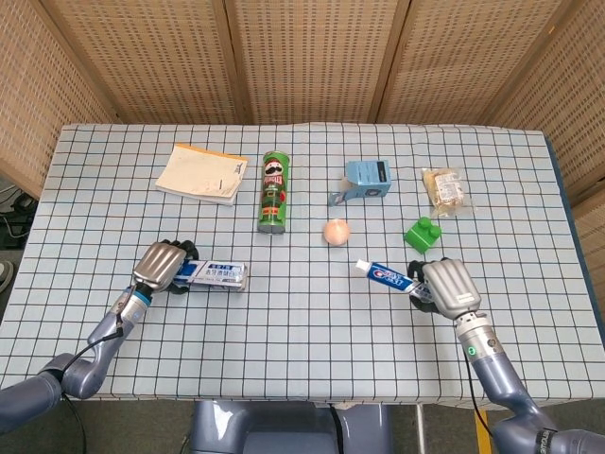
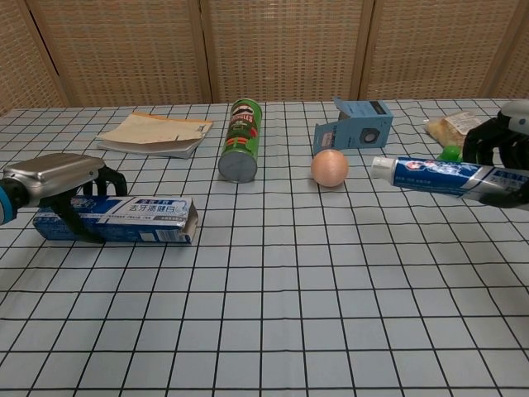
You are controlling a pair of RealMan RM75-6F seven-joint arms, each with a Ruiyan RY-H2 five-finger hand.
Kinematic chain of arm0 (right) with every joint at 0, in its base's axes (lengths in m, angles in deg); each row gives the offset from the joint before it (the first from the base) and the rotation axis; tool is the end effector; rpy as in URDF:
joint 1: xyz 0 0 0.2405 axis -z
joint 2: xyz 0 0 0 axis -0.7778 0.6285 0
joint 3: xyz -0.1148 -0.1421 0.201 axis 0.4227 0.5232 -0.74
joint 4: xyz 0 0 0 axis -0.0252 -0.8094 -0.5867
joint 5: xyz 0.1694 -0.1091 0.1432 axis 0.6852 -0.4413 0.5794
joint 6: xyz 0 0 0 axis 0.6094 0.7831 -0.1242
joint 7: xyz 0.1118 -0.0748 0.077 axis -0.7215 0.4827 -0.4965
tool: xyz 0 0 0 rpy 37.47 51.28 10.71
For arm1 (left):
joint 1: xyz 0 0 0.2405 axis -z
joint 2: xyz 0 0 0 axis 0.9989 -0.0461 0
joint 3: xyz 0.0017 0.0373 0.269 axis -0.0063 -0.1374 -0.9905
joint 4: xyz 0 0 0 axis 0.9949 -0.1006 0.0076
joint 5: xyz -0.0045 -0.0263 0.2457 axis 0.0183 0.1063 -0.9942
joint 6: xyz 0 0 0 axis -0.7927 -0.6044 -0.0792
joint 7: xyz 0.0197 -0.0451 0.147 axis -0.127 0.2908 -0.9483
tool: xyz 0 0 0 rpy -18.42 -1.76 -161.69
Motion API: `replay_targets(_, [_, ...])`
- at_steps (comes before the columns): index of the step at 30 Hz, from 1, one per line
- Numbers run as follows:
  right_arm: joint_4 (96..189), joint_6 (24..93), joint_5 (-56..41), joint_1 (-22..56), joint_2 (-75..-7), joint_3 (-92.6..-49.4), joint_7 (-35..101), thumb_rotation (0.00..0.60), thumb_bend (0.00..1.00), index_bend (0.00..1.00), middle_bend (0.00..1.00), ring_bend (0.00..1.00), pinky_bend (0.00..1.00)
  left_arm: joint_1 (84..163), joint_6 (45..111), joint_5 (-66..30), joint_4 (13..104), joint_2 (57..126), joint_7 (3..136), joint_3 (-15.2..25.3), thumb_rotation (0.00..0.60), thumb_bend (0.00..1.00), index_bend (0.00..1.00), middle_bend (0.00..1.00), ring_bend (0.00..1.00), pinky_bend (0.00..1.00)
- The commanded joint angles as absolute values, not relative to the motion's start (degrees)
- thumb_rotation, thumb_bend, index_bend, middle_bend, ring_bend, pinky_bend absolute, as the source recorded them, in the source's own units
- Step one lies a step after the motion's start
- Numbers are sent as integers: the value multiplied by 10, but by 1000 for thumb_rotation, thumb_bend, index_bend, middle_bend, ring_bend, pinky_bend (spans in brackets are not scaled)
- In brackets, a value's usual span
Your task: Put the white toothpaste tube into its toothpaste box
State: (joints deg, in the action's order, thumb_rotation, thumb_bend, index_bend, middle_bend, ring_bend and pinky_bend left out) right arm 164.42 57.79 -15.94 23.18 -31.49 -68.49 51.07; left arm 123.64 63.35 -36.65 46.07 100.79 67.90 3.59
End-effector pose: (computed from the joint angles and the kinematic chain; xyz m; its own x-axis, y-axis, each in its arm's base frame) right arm -0.2334 -0.3191 0.0328 0.4394 -0.1942 0.8771 -0.8896 -0.2298 0.3948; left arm -0.2727 0.3858 -0.0579 0.5493 0.2881 0.7844 0.8241 -0.3422 -0.4514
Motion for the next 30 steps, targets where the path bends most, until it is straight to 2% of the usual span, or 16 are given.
replay_targets(1, [1644,580,-162,233,-312,-684,508,600,652,668,658,644,570,1234,647,-363,456,1014,684,40,600,86,595,476,491,477])
replay_targets(7, [1652,585,-166,234,-303,-684,514,600,654,669,659,645,573,1226,671,-362,475,1004,728,46,600,90,600,478,494,479])
replay_targets(17, [1734,607,-193,218,-235,-705,581,600,653,670,659,645,574,1217,711,-386,545,964,985,71,600,83,617,489,501,479])
replay_targets(22, [1800,604,-192,197,-175,-735,625,600,650,670,659,646,574,1232,727,-412,550,967,1057,76,600,72,618,491,503,479])
replay_targets(30, [1881,580,-161,147,-95,-791,683,600,645,670,659,646,573,1271,716,-408,576,983,1064,96,600,64,624,495,505,479])
